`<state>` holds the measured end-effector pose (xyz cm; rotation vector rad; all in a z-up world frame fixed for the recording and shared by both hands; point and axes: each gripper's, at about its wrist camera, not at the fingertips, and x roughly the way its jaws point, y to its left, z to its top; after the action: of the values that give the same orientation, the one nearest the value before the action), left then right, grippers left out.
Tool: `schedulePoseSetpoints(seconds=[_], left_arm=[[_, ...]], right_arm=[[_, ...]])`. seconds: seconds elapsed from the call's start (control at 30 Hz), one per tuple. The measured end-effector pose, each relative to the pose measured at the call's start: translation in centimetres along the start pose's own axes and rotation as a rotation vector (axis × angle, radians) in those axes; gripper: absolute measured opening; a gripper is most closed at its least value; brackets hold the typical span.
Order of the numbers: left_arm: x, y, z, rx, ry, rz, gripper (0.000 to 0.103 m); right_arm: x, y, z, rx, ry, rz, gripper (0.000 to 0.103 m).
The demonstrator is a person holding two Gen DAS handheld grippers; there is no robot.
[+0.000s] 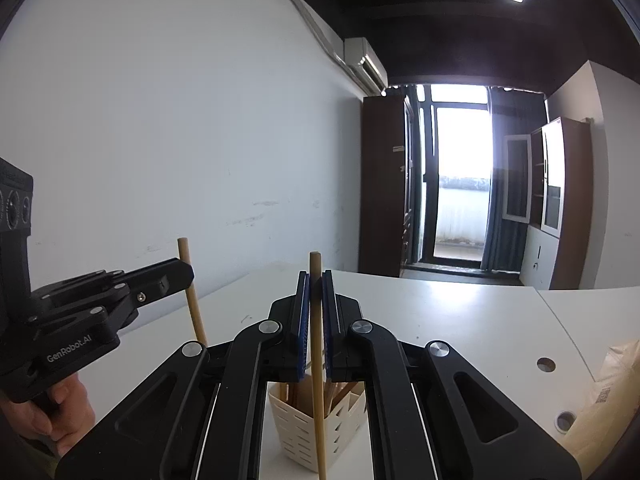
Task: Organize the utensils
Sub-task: 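Lift both pale chopsticks and carry them above the cream holder, then lower the chopsticks into the holder and open both grippers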
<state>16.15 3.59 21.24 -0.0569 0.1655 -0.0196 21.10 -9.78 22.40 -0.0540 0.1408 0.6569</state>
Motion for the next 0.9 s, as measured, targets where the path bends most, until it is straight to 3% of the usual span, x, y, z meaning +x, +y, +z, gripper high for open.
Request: schedulePoseSetpoints(seconds=[0.47,0.8,0.9], left_arm=[[-0.1,0.8,2.0,-0.032,-0.112,-0.012,0.006],[-0.7,0.7,2.4,-0.051,-0.215,-0.019,0.006],[-0.1,0.5,2.4,-0.042,-0.209,-0.02,0.006]], right_arm=[[-0.8,-0.7,1.5,0.058,-0.165,0.055,0.007],[-1.5,-1.7,2.0,0.142,-0.326,0.036,0.007],[-0.7,-1.8,1.9,0.149,-0.326,0.021,0.007]])
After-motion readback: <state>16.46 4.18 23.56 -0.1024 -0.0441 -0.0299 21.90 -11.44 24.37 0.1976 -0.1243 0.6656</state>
